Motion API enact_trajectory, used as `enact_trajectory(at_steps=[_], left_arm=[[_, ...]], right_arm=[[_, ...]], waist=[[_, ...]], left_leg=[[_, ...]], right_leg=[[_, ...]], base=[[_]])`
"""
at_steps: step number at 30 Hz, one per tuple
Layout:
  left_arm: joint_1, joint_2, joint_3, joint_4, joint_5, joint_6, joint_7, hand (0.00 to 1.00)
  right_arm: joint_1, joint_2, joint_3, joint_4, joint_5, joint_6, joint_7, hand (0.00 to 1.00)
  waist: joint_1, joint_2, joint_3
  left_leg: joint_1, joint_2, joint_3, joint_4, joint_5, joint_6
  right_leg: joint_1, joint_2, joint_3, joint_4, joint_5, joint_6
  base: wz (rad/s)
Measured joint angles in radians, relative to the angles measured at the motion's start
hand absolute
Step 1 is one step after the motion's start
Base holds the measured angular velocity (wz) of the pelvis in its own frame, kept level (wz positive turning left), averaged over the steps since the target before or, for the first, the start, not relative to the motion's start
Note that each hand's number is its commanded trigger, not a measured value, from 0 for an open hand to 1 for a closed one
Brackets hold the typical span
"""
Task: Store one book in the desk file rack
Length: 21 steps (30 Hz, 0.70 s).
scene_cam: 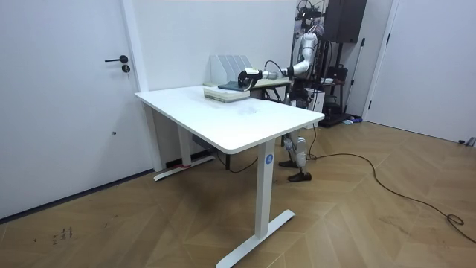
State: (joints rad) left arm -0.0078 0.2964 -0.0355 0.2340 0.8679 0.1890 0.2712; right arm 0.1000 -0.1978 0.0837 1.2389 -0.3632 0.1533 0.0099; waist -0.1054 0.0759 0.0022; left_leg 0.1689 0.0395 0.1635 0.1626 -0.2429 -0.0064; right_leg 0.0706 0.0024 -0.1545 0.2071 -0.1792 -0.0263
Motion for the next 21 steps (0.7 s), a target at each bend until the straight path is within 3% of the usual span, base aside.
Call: enact_trajectory(at_steps=[12, 17, 21], left_arm=[[0.004, 0.004, 0.002, -0.017, -0.076, -0.021, 0.012, 1.0], [0.004, 0.012, 0.015, -0.061, -0.17, -0.048, -0.014, 1.0], [0.01, 0.013, 0.016, -0.09, -0.256, -0.085, -0.028, 1.0]], right_arm=[[-0.007, -0.002, -0.009, 0.001, 0.058, -0.013, -0.02, 0.0], [-0.034, -0.005, -0.008, 0.0, 0.055, -0.052, -0.022, 0.0], [-0.063, -0.018, -0.01, -0.044, 0.052, -0.07, -0.021, 0.0]], waist=[[0.003, -0.012, -0.0005], [0.02, -0.023, 0.0068], [0.036, -0.03, 0.0054]], left_leg=[[0.0, 0.0, -0.002, -0.002, 0.0, 0.0], [-0.004, 0.0, -0.001, -0.002, 0.0, 0.0], [-0.011, -0.001, -0.005, -0.001, 0.0, 0.0]], right_leg=[[0.0, 0.001, 0.005, -0.004, 0.0, 0.001], [-0.002, 0.0, 0.0, -0.004, 0.0, 0.001], [-0.007, 0.0, -0.002, -0.004, 0.0, 0.001]], base=[[0.0], [0.01], [0.02]])
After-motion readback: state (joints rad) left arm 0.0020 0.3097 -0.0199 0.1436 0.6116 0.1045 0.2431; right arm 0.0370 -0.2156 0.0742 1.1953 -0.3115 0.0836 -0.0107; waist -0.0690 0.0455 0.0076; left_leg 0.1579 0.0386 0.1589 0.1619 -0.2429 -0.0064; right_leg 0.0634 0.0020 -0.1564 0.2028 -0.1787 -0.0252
